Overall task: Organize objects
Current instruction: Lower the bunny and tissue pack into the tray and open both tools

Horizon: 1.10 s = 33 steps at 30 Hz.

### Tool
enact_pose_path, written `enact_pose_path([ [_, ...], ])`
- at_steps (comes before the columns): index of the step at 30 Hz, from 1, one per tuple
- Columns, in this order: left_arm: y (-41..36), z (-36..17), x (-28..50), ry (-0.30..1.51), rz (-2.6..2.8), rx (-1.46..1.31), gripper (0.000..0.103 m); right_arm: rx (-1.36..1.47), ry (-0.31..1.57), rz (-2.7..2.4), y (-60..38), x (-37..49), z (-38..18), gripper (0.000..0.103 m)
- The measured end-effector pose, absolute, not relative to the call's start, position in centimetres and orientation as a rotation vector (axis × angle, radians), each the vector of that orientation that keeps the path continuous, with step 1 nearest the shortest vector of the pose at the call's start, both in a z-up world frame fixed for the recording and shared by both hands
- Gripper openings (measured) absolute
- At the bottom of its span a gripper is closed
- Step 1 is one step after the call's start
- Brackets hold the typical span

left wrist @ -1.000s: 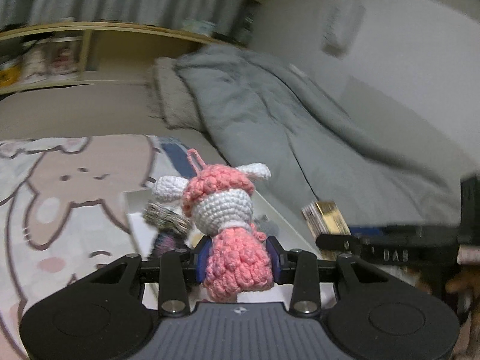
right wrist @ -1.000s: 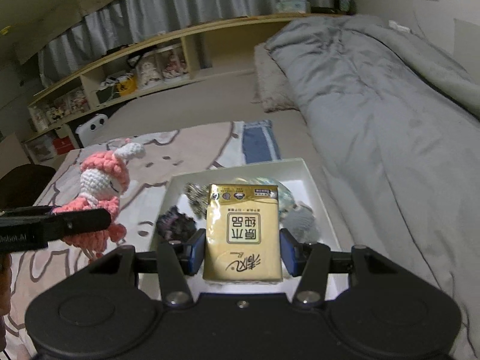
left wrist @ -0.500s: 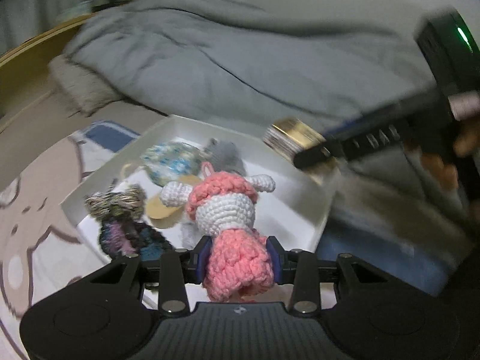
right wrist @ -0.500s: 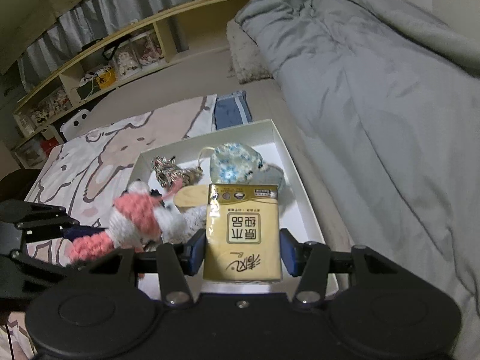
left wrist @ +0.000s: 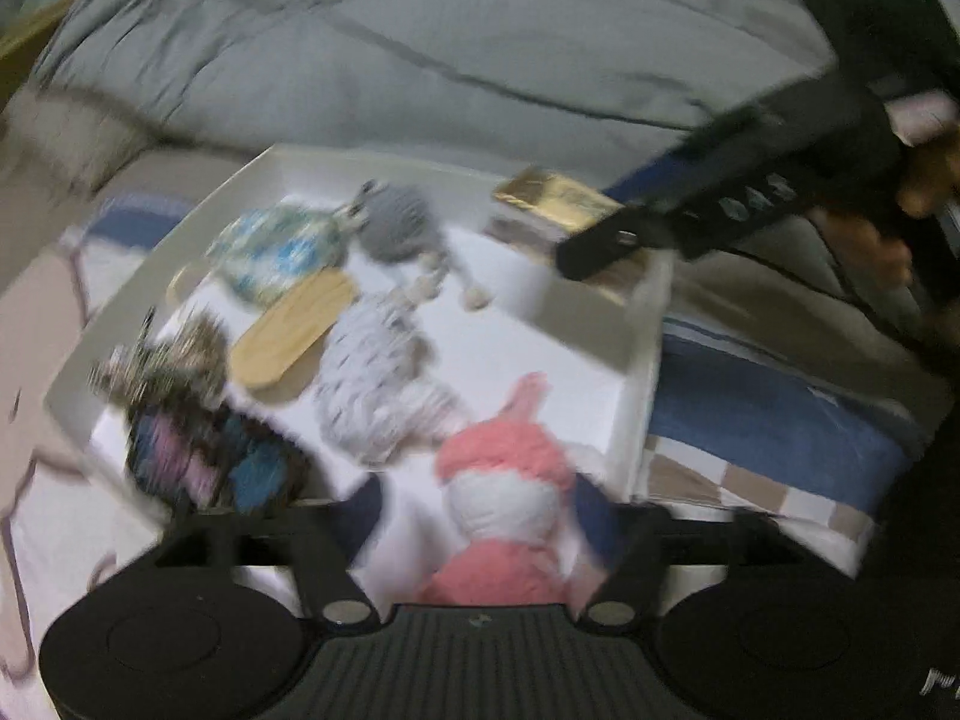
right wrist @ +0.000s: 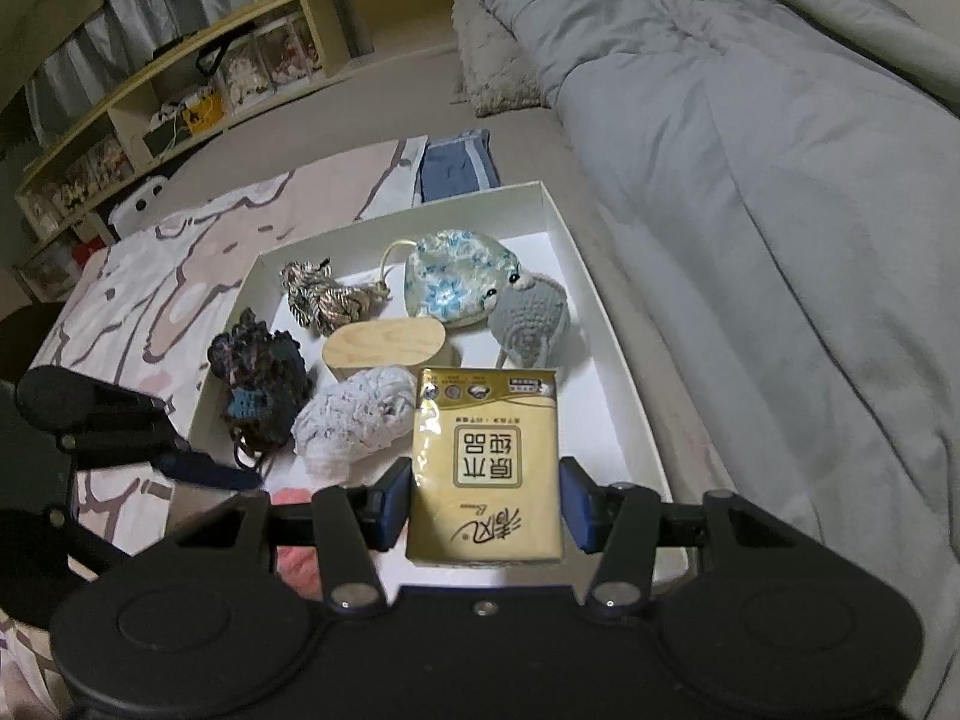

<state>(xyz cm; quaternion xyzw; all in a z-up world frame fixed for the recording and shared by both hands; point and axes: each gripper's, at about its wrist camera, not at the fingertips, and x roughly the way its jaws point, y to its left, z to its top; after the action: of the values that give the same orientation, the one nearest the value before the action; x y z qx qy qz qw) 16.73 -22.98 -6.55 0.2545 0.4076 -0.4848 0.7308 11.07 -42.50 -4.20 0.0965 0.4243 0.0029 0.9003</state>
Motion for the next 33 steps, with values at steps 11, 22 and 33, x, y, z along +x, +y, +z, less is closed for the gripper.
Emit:
enact_pose_path([
  [11,-21.8,-5.7,16.5,0.941,-1.019,0.491,0.087,0.147,0.941,-0.016,-41.3,11.3,-4.4,0.077],
  [22,-20.9,-3.6,15.9,0.919,-0.984,0.404,0.089,0.135,0.913,-0.018,-40.7,10.5,-2.7,0.079],
  [33,-18.4,-0.3,14.6,0.852,-0.837,0.316,0.103,0.118,0.833,-0.024,-39.2,8.5,0.4,0.099],
])
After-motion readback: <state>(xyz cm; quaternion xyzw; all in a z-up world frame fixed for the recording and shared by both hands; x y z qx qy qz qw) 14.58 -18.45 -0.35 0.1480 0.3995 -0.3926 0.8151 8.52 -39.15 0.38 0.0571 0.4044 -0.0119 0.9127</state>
